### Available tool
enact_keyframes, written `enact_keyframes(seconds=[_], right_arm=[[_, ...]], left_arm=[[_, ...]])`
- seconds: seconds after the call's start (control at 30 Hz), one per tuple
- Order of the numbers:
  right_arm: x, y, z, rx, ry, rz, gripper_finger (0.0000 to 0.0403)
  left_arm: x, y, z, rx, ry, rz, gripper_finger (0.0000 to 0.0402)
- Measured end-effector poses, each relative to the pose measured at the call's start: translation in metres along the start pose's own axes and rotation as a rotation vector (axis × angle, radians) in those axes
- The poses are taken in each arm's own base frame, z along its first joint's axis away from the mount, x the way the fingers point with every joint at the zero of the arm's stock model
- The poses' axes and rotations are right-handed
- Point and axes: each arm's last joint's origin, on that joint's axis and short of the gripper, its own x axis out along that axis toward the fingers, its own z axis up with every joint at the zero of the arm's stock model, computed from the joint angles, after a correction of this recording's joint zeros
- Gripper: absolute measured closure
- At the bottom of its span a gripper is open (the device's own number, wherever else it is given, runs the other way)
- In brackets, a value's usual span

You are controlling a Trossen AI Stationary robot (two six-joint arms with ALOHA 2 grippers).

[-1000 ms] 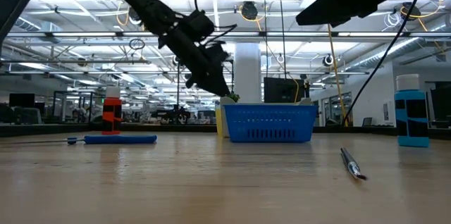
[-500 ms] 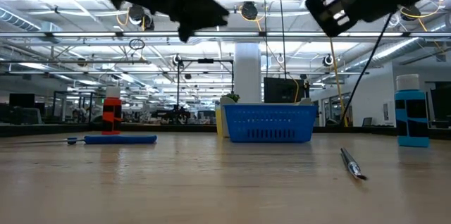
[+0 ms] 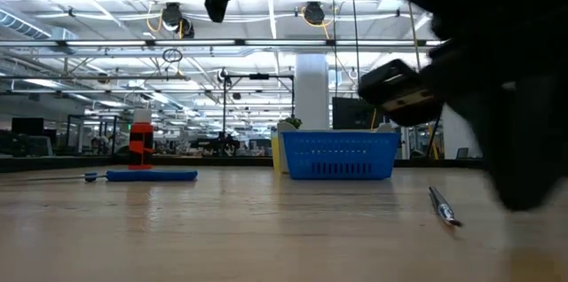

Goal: Pick & Place Paint Supplies
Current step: Put the silver paint brush into the yellow bin

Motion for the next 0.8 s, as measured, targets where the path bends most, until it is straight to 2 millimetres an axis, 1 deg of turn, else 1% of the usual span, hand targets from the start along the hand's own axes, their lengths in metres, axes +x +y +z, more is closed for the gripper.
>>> enact_keyframes(seconds=[0.13,0.27,0.37,0.5,0.6,0.7,0.8], right_arm=[[0.003,-0.011,0.002,0.057,-0.022,-0.122,0.0403],[0.002,-0.017,0.002,0.079,-0.029,-0.208,0.0403],[0.002,-0.017,0.002,0.086,-0.033,-0.233,0.0403],[0.0,-0.013,0.003,0.08,-0.046,-0.231,0.0403],[-0.012,-0.004,0.008,0.043,-0.083,-0.261,0.0403],[-0.031,0.007,0.014,0.021,-0.131,-0.314,0.0403],[-0.051,0.018,0.019,0.007,-0.199,-0.375,0.0403]], left_arm=[[0.001,-0.004,-0.006,-0.089,0.041,-0.012,0.027],[0.005,-0.011,-0.014,-0.139,0.076,-0.03,0.027],[0.011,-0.017,-0.023,-0.159,0.102,-0.046,0.027],[0.022,-0.024,-0.042,-0.196,0.149,-0.059,0.027],[0.031,-0.031,-0.06,-0.212,0.189,-0.078,0.027],[0.041,-0.039,-0.086,-0.248,0.251,-0.087,0.027],[0.057,-0.05,-0.111,-0.265,0.317,-0.06,0.027]])
